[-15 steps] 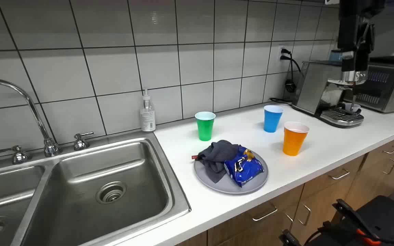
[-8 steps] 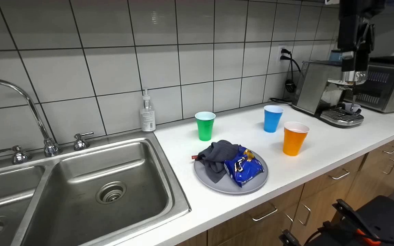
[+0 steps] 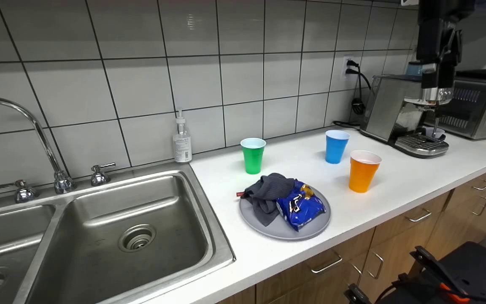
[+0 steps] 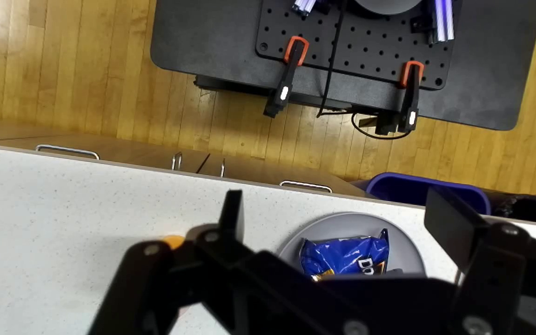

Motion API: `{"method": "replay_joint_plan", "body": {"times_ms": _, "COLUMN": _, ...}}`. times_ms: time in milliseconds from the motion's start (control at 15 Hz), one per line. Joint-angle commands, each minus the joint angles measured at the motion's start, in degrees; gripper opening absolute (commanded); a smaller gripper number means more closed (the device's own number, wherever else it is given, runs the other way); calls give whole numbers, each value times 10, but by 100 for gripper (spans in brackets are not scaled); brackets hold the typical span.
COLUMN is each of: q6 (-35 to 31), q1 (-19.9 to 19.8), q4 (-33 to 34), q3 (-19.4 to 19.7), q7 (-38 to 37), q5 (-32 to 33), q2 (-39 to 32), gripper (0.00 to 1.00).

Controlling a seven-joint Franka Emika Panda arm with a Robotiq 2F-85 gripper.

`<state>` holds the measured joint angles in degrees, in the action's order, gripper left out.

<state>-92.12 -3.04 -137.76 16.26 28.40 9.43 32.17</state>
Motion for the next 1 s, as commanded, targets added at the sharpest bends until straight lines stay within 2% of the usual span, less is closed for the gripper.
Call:
{"method": "replay_joint_plan", "body": {"times_ms": 0, "q6": 0, "q1": -6, "q4": 1, "q3": -5, "q7": 2, "q5": -2, "q2": -1, "gripper": 100}}
{"method": "replay_joint_plan", "body": {"times_ms": 333, "q6": 0, "q1": -6, "q4": 1, "q3": -5, "q7": 2, "q5": -2, "q2": -1, "gripper": 100}}
{"method": "replay_joint_plan", "body": {"times_ms": 933, "q6": -44, "q1": -18, "q4": -64, "q3": -41, "q7": -136, "q5": -12, "q2": 16, "gripper": 100}}
